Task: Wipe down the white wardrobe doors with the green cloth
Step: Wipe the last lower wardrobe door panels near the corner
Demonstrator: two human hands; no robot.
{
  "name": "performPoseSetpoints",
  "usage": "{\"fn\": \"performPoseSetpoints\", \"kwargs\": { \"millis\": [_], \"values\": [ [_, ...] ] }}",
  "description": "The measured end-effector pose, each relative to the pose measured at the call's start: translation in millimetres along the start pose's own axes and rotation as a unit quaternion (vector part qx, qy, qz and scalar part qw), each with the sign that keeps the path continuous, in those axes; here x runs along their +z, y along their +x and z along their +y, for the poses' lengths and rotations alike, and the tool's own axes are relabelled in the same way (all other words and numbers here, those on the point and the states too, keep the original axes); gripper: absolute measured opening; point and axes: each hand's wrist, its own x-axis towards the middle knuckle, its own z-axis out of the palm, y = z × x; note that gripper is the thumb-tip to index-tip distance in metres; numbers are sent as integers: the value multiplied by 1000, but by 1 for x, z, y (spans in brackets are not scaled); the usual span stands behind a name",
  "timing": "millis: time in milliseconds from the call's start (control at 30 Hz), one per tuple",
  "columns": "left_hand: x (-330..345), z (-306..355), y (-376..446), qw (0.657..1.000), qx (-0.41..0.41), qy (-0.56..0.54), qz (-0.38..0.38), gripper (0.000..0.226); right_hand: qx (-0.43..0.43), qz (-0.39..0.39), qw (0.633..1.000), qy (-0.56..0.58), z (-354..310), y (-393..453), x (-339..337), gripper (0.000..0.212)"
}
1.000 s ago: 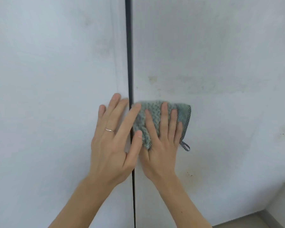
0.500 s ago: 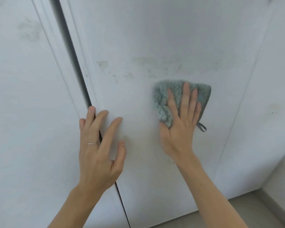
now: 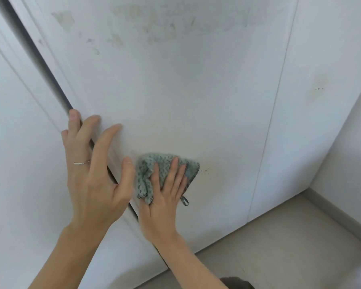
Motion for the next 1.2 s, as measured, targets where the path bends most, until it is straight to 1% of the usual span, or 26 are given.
{"fn": "performPoseSetpoints", "kwargs": {
  "millis": [33, 67, 133, 167, 233, 300, 333, 400, 467, 533, 600, 633, 700, 733, 800, 833, 867, 900, 967, 1033, 1067, 1133, 1167, 1200],
  "values": [
    [1, -2, -4, 1000, 3, 4, -3, 41, -19, -18, 1000, -4, 5, -7, 1, 82],
    [1, -3, -9, 1000, 4, 2, -9, 41, -28, -20, 999, -4, 10, -5, -2, 82],
    [2, -6, -13, 1000, 5, -6, -11, 41, -23, 3, 1000, 5, 21, 26, -21, 80],
    [2, -7, -13, 1000, 3, -15, -9, 41, -3, 29, 999, 18, 24, 50, -33, 78],
    [2, -6, -14, 999, -1, -34, -4, 41, 61, 103, 991, 57, 26, 101, -64, 74],
    [2, -6, -15, 999, -5, -49, -2, 40, 137, 168, 970, 109, 27, 147, -96, 75],
    [2, -6, -15, 999, -5, -54, -4, 40, 169, 182, 960, 131, 29, 165, -108, 73],
    [0, -9, -16, 998, -5, -59, -10, 40, 199, 210, 947, 144, 24, 182, -118, 66],
    [-1, -11, -16, 998, 0, -66, -18, 39, 200, 232, 943, 128, 11, 173, -105, 63],
    [-2, -12, -17, 997, 1, -69, -20, 40, 159, 207, 961, 91, -3, 138, -73, 61],
    [-4, -12, -19, 997, -3, -70, -19, 40, 66, 134, 988, 29, -14, 85, -34, 65],
    [-4, -12, -19, 997, -4, -70, -20, 40, 27, 93, 995, 4, -17, 57, -17, 67],
    [-6, -12, -21, 997, -10, -69, -24, 40, -22, 18, 999, -29, -19, 15, 4, 71],
    [-7, -13, -22, 997, -12, -67, -27, 40, -42, -4, 998, -36, -16, 7, 6, 72],
    [-9, -14, -23, 998, -8, -62, -32, 40, -70, -8, 997, -32, -7, 19, -7, 73],
    [-9, -15, -25, 998, -6, -60, -35, 40, -63, 3, 998, -16, -3, 35, -20, 71],
    [-9, -15, -25, 998, -4, -61, -34, 40, -39, 31, 999, 12, -3, 57, -37, 69],
    [-9, -16, -26, 997, -4, -63, -37, 40, 8, 73, 996, 47, -4, 82, -54, 67],
    [-8, -15, -27, 997, -10, -66, -41, 42, 120, 161, 974, 101, -3, 142, -90, 66],
    [-9, -13, -28, 996, -13, -69, -49, 42, 195, 208, 951, 120, 0, 195, -126, 64],
    [-10, -13, -26, 997, -12, -67, -48, 42, 210, 221, 943, 135, -1, 216, -137, 65],
    [-11, -13, -26, 997, -9, -60, -53, 43, 225, 227, 936, 149, -7, 227, -141, 64],
    [-12, -13, -25, 997, -7, -55, -55, 43, 212, 223, 942, 138, -15, 221, -132, 61],
    [-13, -13, -25, 997, -8, -53, -56, 43, 180, 213, 954, 107, -21, 207, -119, 59]
  ]
}}
